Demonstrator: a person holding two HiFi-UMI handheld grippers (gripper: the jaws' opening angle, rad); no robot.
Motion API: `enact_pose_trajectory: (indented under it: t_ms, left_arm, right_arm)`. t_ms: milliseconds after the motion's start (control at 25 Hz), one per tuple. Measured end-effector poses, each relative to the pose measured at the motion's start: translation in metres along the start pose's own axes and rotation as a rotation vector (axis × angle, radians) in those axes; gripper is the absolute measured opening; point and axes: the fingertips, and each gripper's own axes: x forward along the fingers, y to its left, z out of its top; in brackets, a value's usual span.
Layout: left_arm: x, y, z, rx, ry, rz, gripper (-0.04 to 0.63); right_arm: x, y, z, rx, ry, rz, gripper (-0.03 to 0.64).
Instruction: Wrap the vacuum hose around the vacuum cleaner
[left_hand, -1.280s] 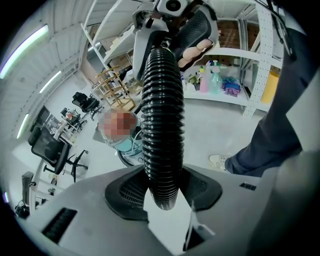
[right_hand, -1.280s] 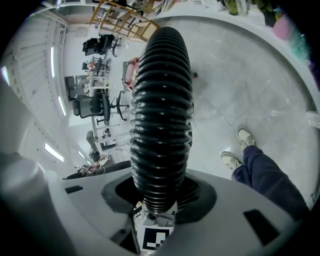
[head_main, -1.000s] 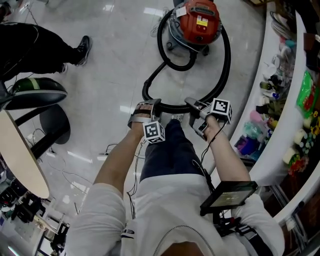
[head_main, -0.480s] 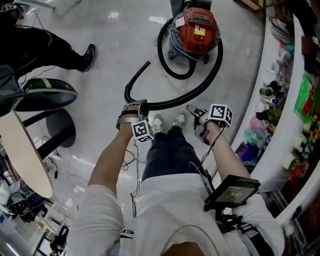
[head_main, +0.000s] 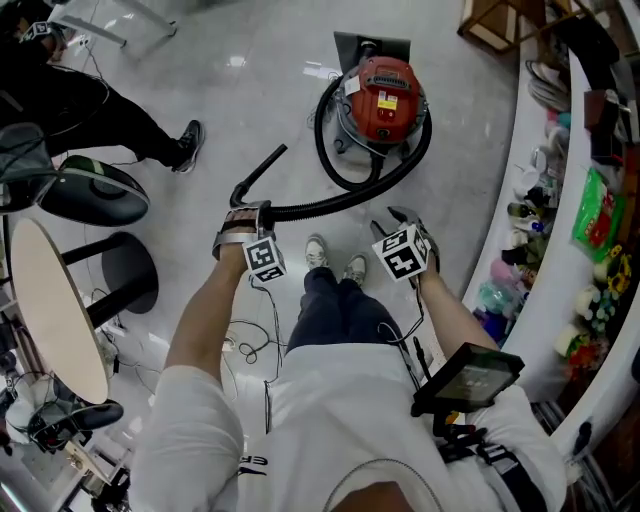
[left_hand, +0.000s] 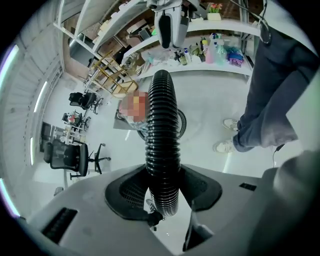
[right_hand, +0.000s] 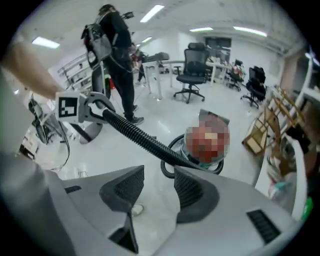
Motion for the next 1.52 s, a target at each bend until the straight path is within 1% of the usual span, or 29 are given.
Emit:
enact_pose_trajectory:
  t_ms: [40,120,240,360,480,640,800,920,1000,1080,1320,1440,1520]
  left_arm:
    - [0.000,0.009,-0.001,0.014,0.001,0.006,0.173]
    - [0.001,0.027,-0.002,0.059,-0.001,0.016,0.175]
    - [0.011,0.056,-0.005,0.153,-0.007,0.031,0.175]
    - [0.021,0.081,-0.014,0.252,-0.011,0.039,0.175]
    - [0.036,0.108,-0.022,0.309,-0.015,0.043,0.175]
    - [0.057,0.142,-0.027,0.348,-0.040,0.043,0.175]
    - [0.080,0.180,-0.030,0.372,-0.066,0.047,0.175]
    - [0.088,0.205,-0.027,0.391,-0.083,0.051,0.175]
    - [0.090,0.221,-0.023,0.407,-0.090,0.055,0.175]
    - [0.093,0.235,-0.019,0.422,-0.098,0.061,0.173]
    - [0.105,0.260,-0.003,0.466,-0.110,0.080,0.175]
    - [0.114,0.273,0.003,0.489,-0.105,0.078,0.173]
    - [0.121,0.281,0.008,0.519,-0.100,0.076,0.175]
  right_arm:
    - [-0.001,-0.003,0.010,-0.047,-0.008,-0.010,0.190]
    - [-0.003,-0.008,0.029,-0.083,-0.021,-0.017,0.190]
    - [-0.003,-0.024,0.054,-0.093,-0.031,-0.027,0.190]
    - [0.002,-0.036,0.071,-0.104,-0.013,-0.028,0.189]
    - [0.012,-0.049,0.082,-0.113,0.022,-0.033,0.190]
    - [0.026,-0.062,0.104,-0.109,0.055,-0.033,0.190]
    - [0.043,-0.073,0.133,-0.096,0.082,-0.030,0.189]
    - [0.046,-0.079,0.151,-0.075,0.088,-0.025,0.190]
    - [0.046,-0.080,0.165,-0.074,0.075,-0.006,0.189]
    - [0.047,-0.077,0.179,-0.103,0.054,0.024,0.189]
    - [0.062,-0.067,0.215,-0.267,0.024,0.112,0.190]
    - [0.078,-0.067,0.232,-0.327,0.018,0.161,0.190]
    - [0.093,-0.067,0.241,-0.358,0.025,0.202,0.190]
